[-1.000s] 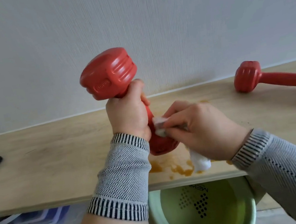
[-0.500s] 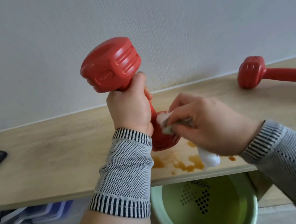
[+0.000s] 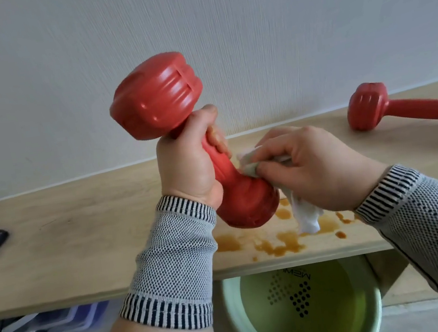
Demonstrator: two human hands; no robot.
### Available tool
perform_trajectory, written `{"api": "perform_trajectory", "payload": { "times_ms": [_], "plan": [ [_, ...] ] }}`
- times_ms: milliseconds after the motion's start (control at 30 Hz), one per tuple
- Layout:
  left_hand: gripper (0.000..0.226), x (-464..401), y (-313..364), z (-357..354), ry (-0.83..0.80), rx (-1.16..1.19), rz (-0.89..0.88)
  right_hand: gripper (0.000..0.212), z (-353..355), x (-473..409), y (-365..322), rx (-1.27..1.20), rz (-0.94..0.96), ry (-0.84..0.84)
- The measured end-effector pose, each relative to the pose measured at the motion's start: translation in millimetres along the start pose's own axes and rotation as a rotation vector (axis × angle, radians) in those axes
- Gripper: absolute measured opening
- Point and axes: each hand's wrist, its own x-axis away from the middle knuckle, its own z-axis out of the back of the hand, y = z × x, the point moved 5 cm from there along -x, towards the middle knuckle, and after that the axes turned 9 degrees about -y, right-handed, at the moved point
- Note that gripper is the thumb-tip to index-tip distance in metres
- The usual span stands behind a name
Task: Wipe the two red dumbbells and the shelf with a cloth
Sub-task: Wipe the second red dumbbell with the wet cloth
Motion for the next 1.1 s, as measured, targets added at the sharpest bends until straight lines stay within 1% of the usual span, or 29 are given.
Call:
{"api": "perform_trajectory", "payload": {
  "times_ms": [100,200,267,367,400,467,567,633,700,733,767,833,900,933,1000,1033,1067,1100],
  "plan": [
    [0.045,-0.6,-0.2,4.8,0.064,0.037,0.004,0.012,-8.6,6.8,-16.3,0.080,0.088,-0.060],
    [0.039,-1.5,-1.2,3.8,0.035,0.122,0.054,0.012,-1.8,5.8,-12.2,0.031,0.058,-0.010],
    [0.028,-0.5,-0.1,-0.4,-0.039,0.141,0.069,0.013,5.3,1.8,-1.4,0.009,-0.015,0.031],
    [0.016,2.6,1.5,-9.0,-0.177,0.209,0.073,0.013,10.6,2.4,20.7,0.006,-0.194,0.085],
    [0.014,2.5,2.5,-10.5,-0.213,0.238,0.075,0.014,11.4,4.5,28.0,-0.074,-0.263,0.113],
    [0.013,1.1,4.4,-9.3,-0.228,0.259,0.083,0.016,11.0,8.6,38.6,-0.346,-0.372,0.142],
    [0.020,1.0,6.2,-7.5,-0.188,0.288,0.085,0.023,4.8,13.4,45.6,-0.653,-0.501,0.083],
    [0.022,1.3,8.5,-7.1,-0.122,0.343,0.062,0.030,-8.4,17.1,43.7,-0.825,-0.588,-0.030],
    [0.025,1.0,12.1,-5.4,-0.046,0.355,0.030,0.035,-21.8,18.3,36.9,-0.955,-0.603,-0.155],
    [0.027,0.2,13.5,-3.8,-0.017,0.347,0.013,0.039,-24.3,17.2,35.1,-0.998,-0.587,-0.175],
    [0.030,-1.0,14.4,-1.9,0.004,0.317,0.004,0.040,-25.1,15.9,34.6,-1.055,-0.573,-0.166],
    [0.039,-5.1,11.9,5.0,0.038,0.206,0.038,0.034,-22.9,15.0,34.4,-1.186,-0.561,-0.100],
    [0.047,-9.2,5.6,11.7,0.058,0.117,0.147,0.025,-19.1,15.5,34.6,-1.231,-0.528,-0.036],
    [0.046,-10.5,1.4,14.8,0.069,0.101,0.217,0.021,-17.7,16.4,33.6,-1.227,-0.509,-0.014],
    [0.033,-10.2,-6.8,17.6,0.090,0.146,0.342,0.015,-16.9,17.6,33.0,-1.207,-0.482,0.028],
    [0.024,-9.4,-10.0,18.0,0.112,0.192,0.378,0.012,-16.4,17.6,32.7,-1.195,-0.479,0.048],
    [0.021,-8.6,-12.5,19.2,0.145,0.231,0.391,0.010,-14.8,17.5,31.8,-1.177,-0.473,0.073],
    [0.025,-8.1,-14.4,20.6,0.182,0.261,0.385,0.008,-11.4,16.3,33.0,-1.136,-0.459,0.113]
  ]
}}
